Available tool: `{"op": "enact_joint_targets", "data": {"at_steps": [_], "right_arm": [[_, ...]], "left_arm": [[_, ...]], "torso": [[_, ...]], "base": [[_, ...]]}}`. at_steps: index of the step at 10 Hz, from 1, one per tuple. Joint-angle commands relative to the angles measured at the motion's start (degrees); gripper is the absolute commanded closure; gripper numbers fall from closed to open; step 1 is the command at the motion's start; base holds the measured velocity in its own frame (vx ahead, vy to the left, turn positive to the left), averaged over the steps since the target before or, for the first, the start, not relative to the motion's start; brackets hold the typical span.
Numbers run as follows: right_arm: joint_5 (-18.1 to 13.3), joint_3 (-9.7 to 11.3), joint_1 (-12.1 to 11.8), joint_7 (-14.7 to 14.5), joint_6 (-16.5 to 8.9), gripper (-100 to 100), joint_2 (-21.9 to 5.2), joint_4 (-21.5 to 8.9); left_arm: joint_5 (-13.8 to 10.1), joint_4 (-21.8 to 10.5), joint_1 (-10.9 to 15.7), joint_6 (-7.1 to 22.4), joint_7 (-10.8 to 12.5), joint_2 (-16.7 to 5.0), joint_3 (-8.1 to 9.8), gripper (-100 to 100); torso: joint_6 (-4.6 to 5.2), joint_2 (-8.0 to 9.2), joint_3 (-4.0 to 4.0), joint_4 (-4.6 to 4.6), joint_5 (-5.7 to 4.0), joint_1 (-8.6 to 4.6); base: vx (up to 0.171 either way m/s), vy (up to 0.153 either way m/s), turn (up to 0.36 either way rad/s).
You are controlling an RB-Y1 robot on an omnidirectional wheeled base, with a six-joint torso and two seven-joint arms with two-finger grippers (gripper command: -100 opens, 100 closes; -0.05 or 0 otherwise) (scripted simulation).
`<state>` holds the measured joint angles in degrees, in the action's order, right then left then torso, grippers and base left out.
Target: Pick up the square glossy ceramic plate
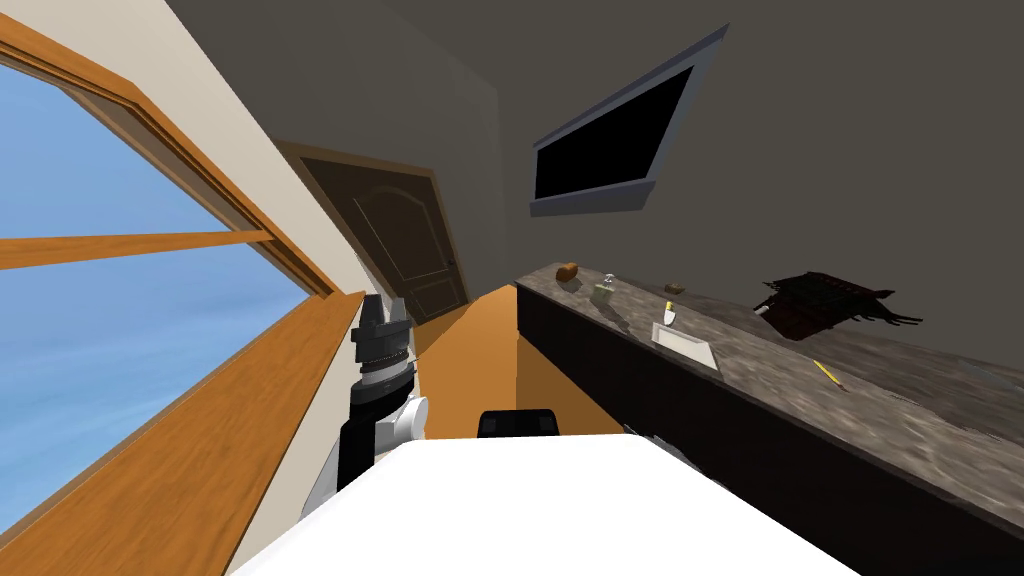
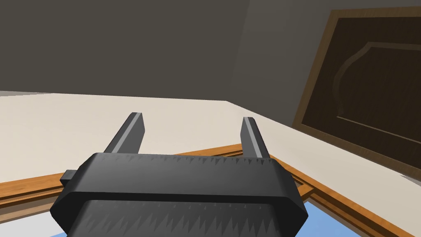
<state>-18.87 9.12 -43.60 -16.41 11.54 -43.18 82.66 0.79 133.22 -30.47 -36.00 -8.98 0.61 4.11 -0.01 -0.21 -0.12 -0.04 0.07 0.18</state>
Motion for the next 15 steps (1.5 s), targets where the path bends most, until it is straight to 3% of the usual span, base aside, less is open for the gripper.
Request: {"op": "enact_joint_targets", "data": {"at_steps": [1,4,6,7,8,9,11,15], "right_arm": [[-1.34,0.44,-0.31,-1.14,-0.62,-100,-2.71,-2.86],[-2.48,0.76,-0.36,-2.03,-0.86,-100,-5.10,-5.85],[-4.67,1.36,-0.33,-3.66,-1.24,-100,-9.09,-10.82],[-4.67,1.36,-0.33,-3.66,-1.24,-100,-9.94,-11.28],[-5.72,1.64,-0.26,-4.41,-1.39,-100,-12.29,-13.92],[-5.72,1.64,-0.26,-4.41,-1.39,-100,-12.36,-13.92],[-7.71,2.16,-0.07,-5.79,-1.63,-100,-16.10,-18.45],[-9.54,2.64,0.13,-7.03,-1.82,-100,-21.23,-23.18]], "left_arm": [[0.00,0.00,0.00,0.00,0.00,0.00,0.00,0],[0.00,0.00,0.00,0.00,0.00,0.00,0.00,0],[0.00,0.00,0.00,0.00,0.00,0.00,0.00,0],[0.00,0.00,0.00,0.00,0.00,0.00,0.00,0],[0.00,0.00,0.00,0.00,0.00,0.00,0.00,0],[0.00,0.00,0.00,0.00,0.00,0.00,0.00,0],[0.00,0.00,0.00,0.00,0.00,0.00,0.00,0],[0.00,0.00,0.00,0.00,0.00,-0.01,0.01,0]], "torso": [[0.00,0.00,0.00,0.00,0.00,0.00],[-0.01,-0.11,-0.07,-0.03,0.02,0.01],[-0.03,0.03,0.02,0.01,-0.02,-0.13],[-0.03,-0.11,-0.06,-0.02,-0.01,-0.09],[0.00,-0.09,-0.06,-0.02,0.00,-0.07],[-0.03,-0.09,-0.05,-0.02,0.00,-0.06],[-0.03,-0.05,-0.03,-0.01,-0.03,-0.15],[0.01,-0.01,-0.01,-0.01,-0.02,-0.13]], "base": [[0.066,0.067,0.101],[0.068,0.054,0.076],[0.070,0.038,0.168],[0.081,0.040,0.081],[0.073,0.043,0.140],[0.058,0.016,0.053],[0.089,0.023,0.154],[0.066,0.016,0.102]]}}
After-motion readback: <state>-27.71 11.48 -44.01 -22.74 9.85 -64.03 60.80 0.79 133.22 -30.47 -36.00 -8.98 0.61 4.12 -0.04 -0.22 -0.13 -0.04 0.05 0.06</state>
